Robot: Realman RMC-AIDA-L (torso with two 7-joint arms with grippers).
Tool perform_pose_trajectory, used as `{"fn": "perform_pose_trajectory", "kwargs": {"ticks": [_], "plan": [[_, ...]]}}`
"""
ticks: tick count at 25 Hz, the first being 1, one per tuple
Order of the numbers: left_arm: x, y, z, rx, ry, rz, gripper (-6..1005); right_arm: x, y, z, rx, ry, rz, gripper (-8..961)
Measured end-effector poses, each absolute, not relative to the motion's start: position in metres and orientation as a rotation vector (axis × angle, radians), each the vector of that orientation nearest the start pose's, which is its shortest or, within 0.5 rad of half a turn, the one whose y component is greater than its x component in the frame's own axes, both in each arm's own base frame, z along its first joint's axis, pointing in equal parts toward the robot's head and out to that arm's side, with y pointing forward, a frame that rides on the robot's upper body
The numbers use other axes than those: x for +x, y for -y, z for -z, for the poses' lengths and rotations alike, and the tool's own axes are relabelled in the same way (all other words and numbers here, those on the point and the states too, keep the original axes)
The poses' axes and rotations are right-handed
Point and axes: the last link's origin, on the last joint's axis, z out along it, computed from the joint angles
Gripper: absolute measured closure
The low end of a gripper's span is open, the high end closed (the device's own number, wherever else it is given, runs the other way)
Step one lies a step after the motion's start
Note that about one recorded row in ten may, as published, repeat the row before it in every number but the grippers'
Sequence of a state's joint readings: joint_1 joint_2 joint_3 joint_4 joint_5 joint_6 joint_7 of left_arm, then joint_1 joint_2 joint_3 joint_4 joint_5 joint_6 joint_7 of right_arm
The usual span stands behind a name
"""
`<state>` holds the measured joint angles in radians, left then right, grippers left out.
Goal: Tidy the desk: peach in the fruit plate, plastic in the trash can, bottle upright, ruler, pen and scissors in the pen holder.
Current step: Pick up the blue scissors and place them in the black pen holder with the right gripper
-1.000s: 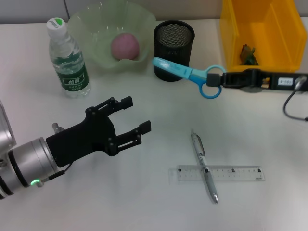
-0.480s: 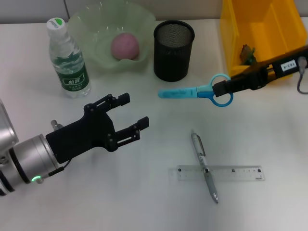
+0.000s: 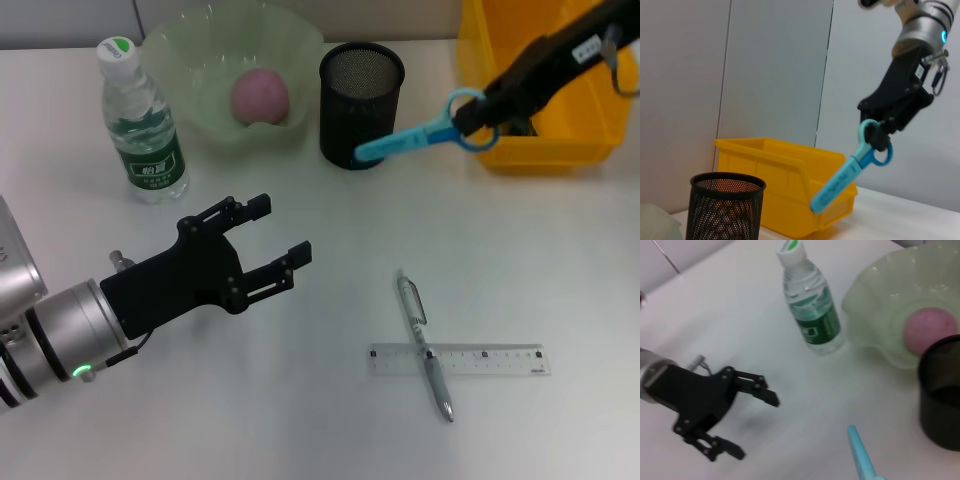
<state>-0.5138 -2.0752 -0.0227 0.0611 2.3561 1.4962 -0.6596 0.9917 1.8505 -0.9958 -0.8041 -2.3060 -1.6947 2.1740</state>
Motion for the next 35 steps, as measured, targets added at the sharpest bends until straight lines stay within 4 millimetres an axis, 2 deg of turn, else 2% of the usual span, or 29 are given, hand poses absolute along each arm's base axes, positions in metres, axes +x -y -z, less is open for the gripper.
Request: {"fn": "perform_pose_trajectory", "kwargs": {"ticks": [1, 11, 20, 24, 35], "plan": [[-0.281, -0.277, 0.068, -2.467, 0.463, 0.970, 214, 0.127, -0.426, -0.071, -2.909, -0.774, 0.200, 840], [-0.284, -0.277, 0.069, -2.433, 0.500, 0.970, 213, 0.096, -0.437, -0.090, -2.814, -0.681, 0.316, 835], [-0.283, -0.278, 0.070, -2.426, 0.508, 0.970, 213, 0.087, -0.448, -0.093, -2.723, -0.666, 0.333, 831], [-0.282, -0.278, 0.072, -2.419, 0.517, 0.977, 213, 0.085, -0.456, -0.086, -2.682, -0.668, 0.318, 829], [-0.281, -0.277, 0.074, -2.413, 0.519, 0.982, 213, 0.083, -0.469, -0.035, -2.615, -0.591, 0.388, 824]]}}
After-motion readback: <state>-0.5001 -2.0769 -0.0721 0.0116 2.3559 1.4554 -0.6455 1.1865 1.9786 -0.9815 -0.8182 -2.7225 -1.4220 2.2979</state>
